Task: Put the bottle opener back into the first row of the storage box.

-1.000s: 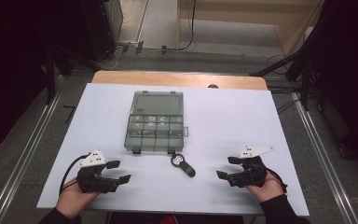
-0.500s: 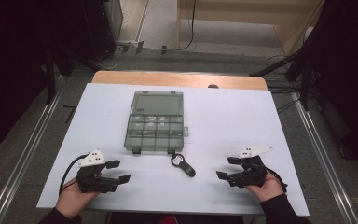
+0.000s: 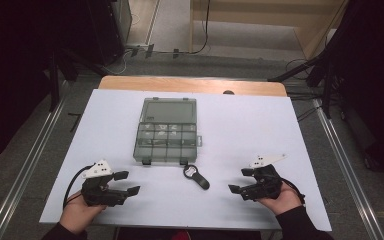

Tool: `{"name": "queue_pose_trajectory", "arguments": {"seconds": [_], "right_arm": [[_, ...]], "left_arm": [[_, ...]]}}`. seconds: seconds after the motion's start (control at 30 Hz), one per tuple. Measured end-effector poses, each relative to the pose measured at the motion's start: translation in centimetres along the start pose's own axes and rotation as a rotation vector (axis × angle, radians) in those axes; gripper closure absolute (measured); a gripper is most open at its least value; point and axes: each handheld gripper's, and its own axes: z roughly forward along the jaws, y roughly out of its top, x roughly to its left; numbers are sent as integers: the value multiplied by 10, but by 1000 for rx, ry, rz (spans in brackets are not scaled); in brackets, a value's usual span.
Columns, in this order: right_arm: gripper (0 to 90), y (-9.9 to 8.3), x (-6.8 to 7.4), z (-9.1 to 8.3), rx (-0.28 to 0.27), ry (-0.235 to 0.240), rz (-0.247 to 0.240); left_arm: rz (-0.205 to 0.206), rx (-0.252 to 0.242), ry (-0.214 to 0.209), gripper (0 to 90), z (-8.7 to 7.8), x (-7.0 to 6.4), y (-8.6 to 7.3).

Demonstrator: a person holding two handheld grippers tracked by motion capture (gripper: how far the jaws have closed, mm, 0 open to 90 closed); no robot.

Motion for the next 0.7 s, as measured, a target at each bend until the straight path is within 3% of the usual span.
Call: {"name": "queue_pose_trajectory", "arguments": {"seconds": [0.43, 0.7], "right_arm": [[198, 14, 5, 7, 25, 14, -4], [205, 26, 7, 15, 49, 24, -9]], "left_arm": [[10, -10, 5, 271, 0, 0, 0], [31, -16, 40, 270, 1, -1, -1]]}}
